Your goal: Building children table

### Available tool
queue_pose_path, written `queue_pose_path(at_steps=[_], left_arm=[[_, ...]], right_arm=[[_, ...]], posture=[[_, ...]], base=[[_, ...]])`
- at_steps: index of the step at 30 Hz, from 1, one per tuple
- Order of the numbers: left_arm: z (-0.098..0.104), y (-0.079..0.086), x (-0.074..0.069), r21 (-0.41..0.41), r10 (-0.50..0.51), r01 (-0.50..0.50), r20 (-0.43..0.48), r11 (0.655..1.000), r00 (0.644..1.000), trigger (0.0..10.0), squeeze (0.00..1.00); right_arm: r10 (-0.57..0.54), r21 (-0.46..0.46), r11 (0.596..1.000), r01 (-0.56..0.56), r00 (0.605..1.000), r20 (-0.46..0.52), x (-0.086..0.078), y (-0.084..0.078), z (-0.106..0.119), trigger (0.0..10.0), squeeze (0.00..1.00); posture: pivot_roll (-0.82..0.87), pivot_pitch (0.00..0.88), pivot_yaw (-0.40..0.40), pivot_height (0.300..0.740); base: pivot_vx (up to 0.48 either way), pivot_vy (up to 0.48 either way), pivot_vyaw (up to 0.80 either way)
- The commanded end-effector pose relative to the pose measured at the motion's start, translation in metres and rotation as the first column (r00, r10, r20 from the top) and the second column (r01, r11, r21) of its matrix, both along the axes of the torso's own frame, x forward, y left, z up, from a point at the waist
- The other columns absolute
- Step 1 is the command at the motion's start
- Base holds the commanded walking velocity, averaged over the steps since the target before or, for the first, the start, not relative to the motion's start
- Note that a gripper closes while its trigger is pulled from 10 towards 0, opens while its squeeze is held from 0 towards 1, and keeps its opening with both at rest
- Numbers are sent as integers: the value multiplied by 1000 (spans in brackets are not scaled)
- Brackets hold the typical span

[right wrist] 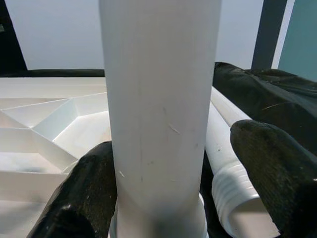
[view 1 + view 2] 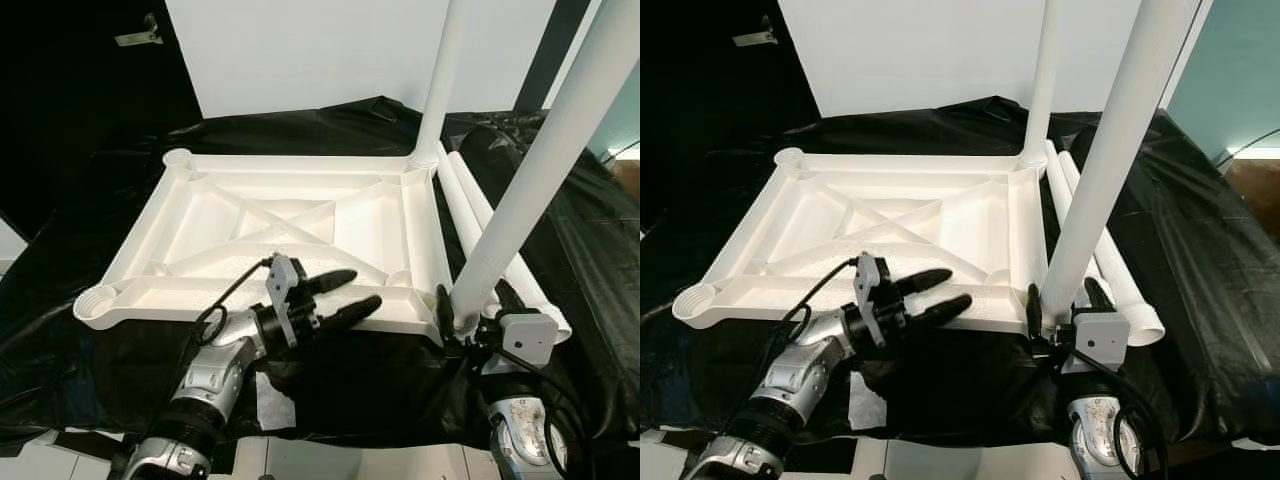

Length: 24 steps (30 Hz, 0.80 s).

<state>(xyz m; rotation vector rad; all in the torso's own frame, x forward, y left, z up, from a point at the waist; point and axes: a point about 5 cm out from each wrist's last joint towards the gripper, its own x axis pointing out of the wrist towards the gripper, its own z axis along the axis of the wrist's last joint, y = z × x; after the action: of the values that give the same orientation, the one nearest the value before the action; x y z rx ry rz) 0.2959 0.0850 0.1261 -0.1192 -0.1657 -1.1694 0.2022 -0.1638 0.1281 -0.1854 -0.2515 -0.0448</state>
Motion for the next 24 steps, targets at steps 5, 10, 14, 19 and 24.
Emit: queue_pose_path(at_steps=[5,10,14,19,24], left_arm=[[5,19,24,-66,367,-369,-34,927,929,10000,0],[3,33,24,-77,491,-495,-71,865,868,10000,0],[1,39,21,-77,527,-534,-88,842,845,10000,0],[-4,44,14,-69,567,-574,-99,816,818,10000,0],[-7,52,3,-56,614,-620,-92,783,784,10000,0]], right_arm=[[-79,-19,997,80,996,40,-7,-9,6,10000,0],[-102,-15,995,103,994,44,-10,-9,6,10000,0],[-107,-10,994,107,993,43,-11,-9,6,10000,0],[-103,-3,995,103,994,37,-12,-7,6,10000,0],[-77,7,997,77,997,12,-16,-6,4,10000,0]], posture=[[-194,44,50,740],[-186,45,61,740],[-181,48,65,740],[-175,52,69,740],[-163,56,67,740]], base=[[0,0,0],[0,0,0],[0,0,0],[0,0,0],[0,0,0]])
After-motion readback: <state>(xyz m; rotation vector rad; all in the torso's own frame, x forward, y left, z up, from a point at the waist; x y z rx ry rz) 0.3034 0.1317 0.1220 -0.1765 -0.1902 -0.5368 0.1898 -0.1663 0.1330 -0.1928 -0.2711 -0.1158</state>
